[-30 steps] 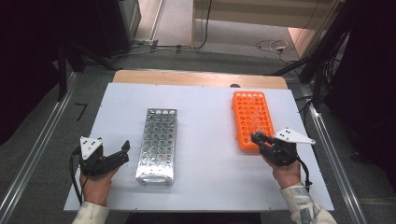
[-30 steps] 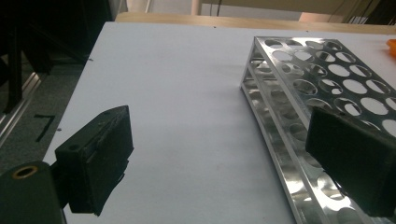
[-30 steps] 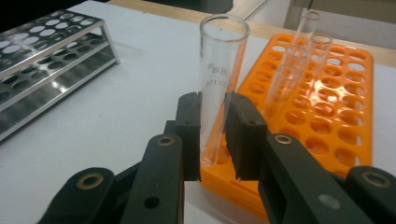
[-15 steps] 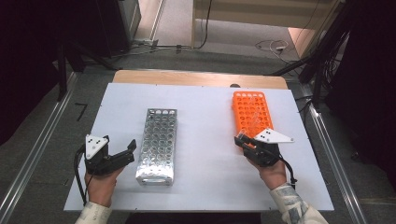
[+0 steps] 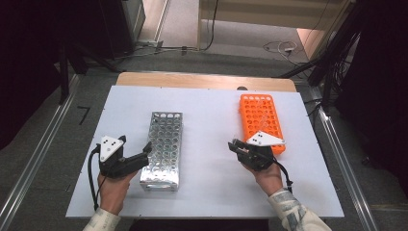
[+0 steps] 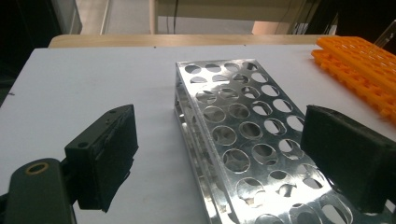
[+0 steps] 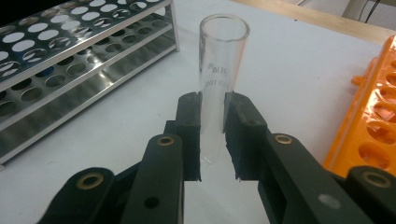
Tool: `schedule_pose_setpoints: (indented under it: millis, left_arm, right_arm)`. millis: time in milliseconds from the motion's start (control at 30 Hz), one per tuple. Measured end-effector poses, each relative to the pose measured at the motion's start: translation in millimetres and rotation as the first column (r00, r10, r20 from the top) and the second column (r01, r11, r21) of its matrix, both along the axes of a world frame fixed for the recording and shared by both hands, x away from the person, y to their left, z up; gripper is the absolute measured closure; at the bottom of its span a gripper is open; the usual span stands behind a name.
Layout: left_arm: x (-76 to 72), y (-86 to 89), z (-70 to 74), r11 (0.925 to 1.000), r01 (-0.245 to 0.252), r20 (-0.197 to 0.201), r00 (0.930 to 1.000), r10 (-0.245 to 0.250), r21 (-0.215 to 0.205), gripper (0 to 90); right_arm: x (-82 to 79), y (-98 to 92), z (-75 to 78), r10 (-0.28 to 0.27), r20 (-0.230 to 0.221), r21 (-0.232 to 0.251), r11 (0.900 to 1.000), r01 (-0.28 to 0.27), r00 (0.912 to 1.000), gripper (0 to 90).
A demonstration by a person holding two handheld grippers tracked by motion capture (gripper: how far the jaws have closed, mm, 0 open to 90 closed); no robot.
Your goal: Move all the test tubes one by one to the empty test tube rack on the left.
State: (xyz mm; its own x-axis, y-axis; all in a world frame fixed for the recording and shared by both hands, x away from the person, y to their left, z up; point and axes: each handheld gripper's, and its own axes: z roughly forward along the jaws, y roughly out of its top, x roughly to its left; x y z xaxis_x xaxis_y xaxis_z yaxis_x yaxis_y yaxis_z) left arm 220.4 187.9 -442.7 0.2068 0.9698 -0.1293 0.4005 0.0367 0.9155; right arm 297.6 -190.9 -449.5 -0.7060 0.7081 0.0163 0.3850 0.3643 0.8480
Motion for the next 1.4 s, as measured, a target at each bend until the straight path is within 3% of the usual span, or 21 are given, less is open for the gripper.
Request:
schedule_pose_setpoints:
  millis: [267, 600, 700, 1167, 1333, 1400]
  left_arm:
    - [5.7, -14.9, 3.9, 0.9978, 0.066, 0.004, 0.9978, -0.066, -0.006, 13.8]
    - [18.4, -39.0, 8.1, 0.9862, 0.165, 0.010, 0.9862, -0.165, -0.012, 20.1]
    - [21.7, -46.9, 8.8, 0.9785, 0.204, 0.009, 0.9790, -0.203, -0.032, 24.9]
    - [34.9, -91.7, 12.3, 0.9396, 0.342, 0.011, 0.9396, -0.342, -0.010, 41.4]
    - [39.1, -104.9, 10.9, 0.9203, 0.391, -0.005, 0.9203, -0.391, 0.000, 44.0]
    - [39.9, -109.6, 11.3, 0.9160, 0.401, -0.005, 0.9160, -0.401, 0.000, 45.9]
  right_arm:
    - [0.4, 15.0, 0.2, 0.032, 0.005, -0.004, 0.999, -0.032, 0.9995, 73.5]
    - [3.5, 36.7, 0.2, 0.077, 0.006, -0.021, 0.997, -0.077, 0.9970, 73.6]
    - [3.9, 45.5, 0.5, 0.101, 0.004, -0.026, 0.995, -0.100, 0.9949, 73.5]
    - [3.2, 67.1, 0.5, 0.151, -0.005, -0.036, 0.988, -0.151, 0.9886, 73.6]
    - [3.3, 69.8, 0.3, 0.158, -0.009, -0.039, 0.987, -0.158, 0.9874, 73.5]
    - [3.3, 70.8, 0.1, 0.163, -0.009, -0.038, 0.986, -0.164, 0.9865, 73.6]
